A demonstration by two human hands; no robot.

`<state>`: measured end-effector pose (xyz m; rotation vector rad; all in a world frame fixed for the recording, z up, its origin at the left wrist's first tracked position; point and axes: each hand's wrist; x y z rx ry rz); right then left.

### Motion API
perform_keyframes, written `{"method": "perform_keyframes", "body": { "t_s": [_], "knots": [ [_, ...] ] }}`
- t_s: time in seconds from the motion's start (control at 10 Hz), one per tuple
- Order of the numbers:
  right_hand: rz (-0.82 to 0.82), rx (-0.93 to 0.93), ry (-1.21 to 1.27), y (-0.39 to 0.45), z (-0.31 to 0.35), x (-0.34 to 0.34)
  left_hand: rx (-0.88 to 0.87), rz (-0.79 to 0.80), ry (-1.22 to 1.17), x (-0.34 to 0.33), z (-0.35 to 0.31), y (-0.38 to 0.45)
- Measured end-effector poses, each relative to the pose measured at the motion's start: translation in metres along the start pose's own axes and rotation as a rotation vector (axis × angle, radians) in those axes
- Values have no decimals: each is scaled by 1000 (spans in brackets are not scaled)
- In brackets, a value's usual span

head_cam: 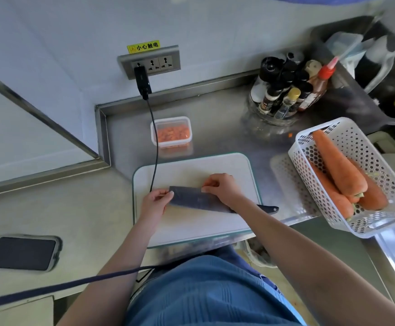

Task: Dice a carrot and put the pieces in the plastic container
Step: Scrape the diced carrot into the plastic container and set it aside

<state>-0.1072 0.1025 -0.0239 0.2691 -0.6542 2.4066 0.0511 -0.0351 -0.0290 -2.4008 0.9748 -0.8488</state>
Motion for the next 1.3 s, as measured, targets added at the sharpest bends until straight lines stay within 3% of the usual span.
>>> {"method": "perform_keyframes", "body": {
  "t_s": [0.1, 0.3, 0.5, 0.7, 0.8, 1.0, 1.1, 1.3],
  "knots": [
    [-113, -41, 77, 5, -1, 4, 6, -1, -15, 0, -2, 2],
    [-484, -47, 509, -39, 11, 55, -47, -24, 138, 3, 1, 8],
    [-609, -250, 483, -167, -53, 128, -139, -98, 394, -1, -3, 19],
    [-756, -637, 338, -197, -156, 125, -189, -177, 496, -8, -18, 13],
    [-658, -693, 281, -180, -183, 120, -197, -179, 476, -10, -20, 12],
    [-809, -664, 301, -163, -176, 108, -247, -172, 464, -10, -16, 5],
    [-788, -657, 347, -161, -159, 106, -271, -179, 494, -8, -16, 7],
    [-646, -608, 421, -163, -129, 111, -241, -448, 734, 1, -28, 4]
  ]
}}
Point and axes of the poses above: each hand's wrist, its own y-axis towards the middle knuckle, its own x-axis out of the back of the hand, z = x × y, and after that the axes turned 14 degrees about y, right-handed
